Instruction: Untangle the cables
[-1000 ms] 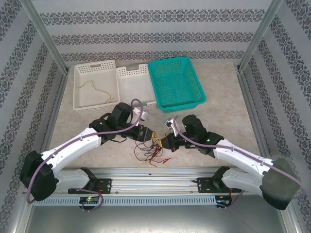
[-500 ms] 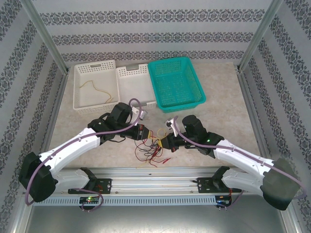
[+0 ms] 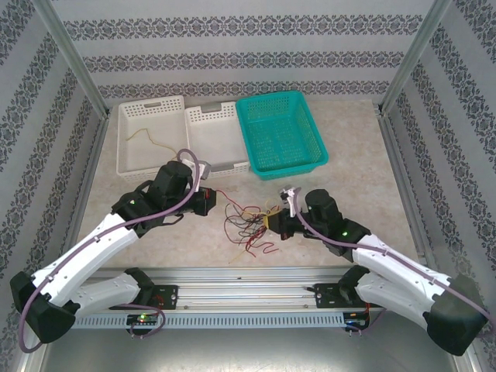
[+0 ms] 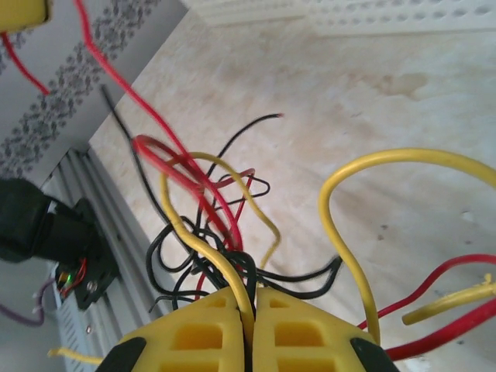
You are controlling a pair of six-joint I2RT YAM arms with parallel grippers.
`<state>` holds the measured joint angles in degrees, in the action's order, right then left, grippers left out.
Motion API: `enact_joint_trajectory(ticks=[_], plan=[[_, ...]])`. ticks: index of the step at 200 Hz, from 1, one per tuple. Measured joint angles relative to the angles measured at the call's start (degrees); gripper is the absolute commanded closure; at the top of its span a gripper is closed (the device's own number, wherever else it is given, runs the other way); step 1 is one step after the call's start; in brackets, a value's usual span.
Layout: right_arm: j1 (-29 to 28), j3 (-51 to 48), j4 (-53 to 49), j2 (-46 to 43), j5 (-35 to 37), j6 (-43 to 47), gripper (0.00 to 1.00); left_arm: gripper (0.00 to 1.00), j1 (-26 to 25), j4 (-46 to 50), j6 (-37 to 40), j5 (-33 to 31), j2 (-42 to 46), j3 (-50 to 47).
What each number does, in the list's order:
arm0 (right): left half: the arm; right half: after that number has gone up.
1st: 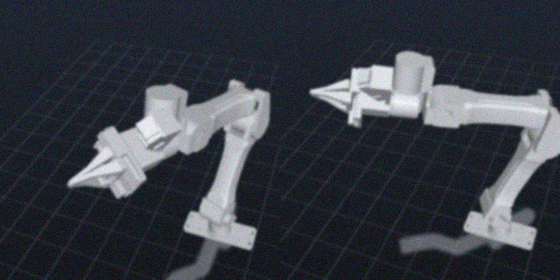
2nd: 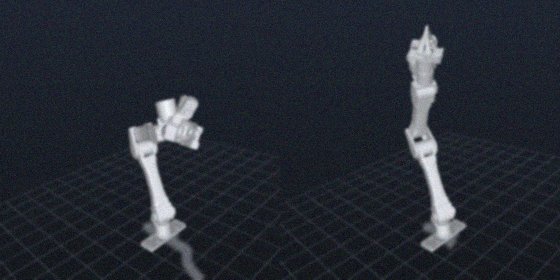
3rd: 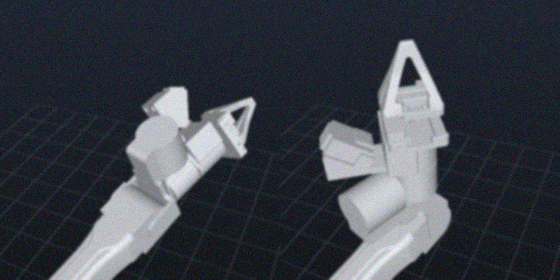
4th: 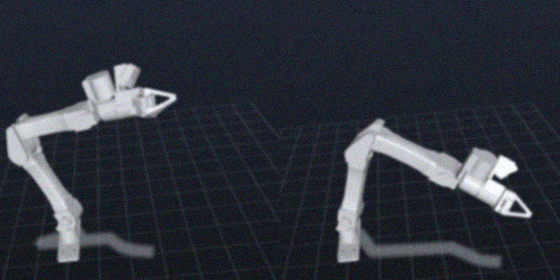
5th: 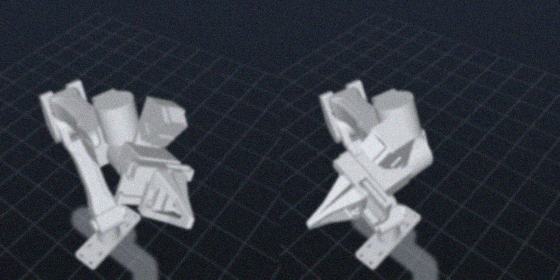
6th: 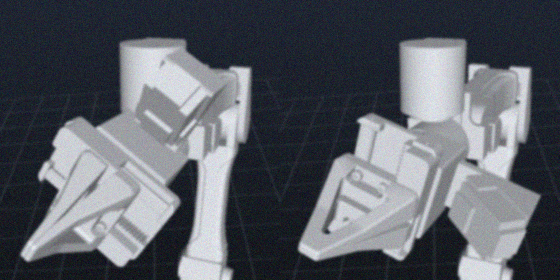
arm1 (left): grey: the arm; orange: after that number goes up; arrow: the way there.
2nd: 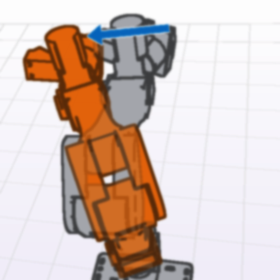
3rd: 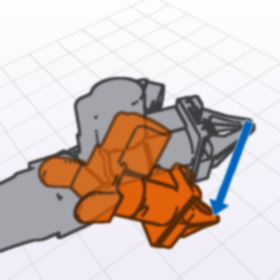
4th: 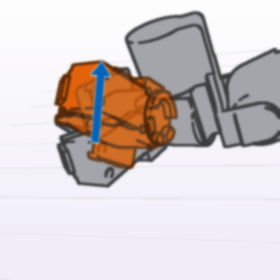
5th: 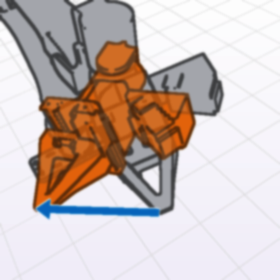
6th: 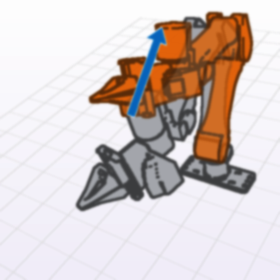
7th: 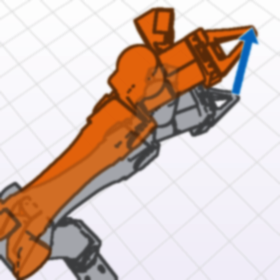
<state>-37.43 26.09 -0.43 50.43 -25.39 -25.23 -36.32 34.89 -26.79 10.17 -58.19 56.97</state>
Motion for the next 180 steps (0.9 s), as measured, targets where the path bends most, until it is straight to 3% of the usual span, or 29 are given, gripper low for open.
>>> enact_joint_trajectory(ticks=[43,71,117,180], plan=[[6.1,-1.2,2.6,-3.7,0.7,-2.9,1.0,1.0,2.1,5.2,3.0,-1.6,0.7,3.7],[11.5,-4.6,-1.5,-3.5,2.7,-4.8,1.0,1.0,8.0,8.5,4.8,-6.8,1.9,7.5],[15.1,-5.8,-5.5,-4.1,3.2,-6.4,1.0,1.0,14.7,12.9,8.2,-10.3,3.5,11.0],[17.4,-6.7,-6.7,-5.0,3.5,-7.3,1.0,1.0,17.3,15.3,9.9,-11.0,4.7,11.0]])
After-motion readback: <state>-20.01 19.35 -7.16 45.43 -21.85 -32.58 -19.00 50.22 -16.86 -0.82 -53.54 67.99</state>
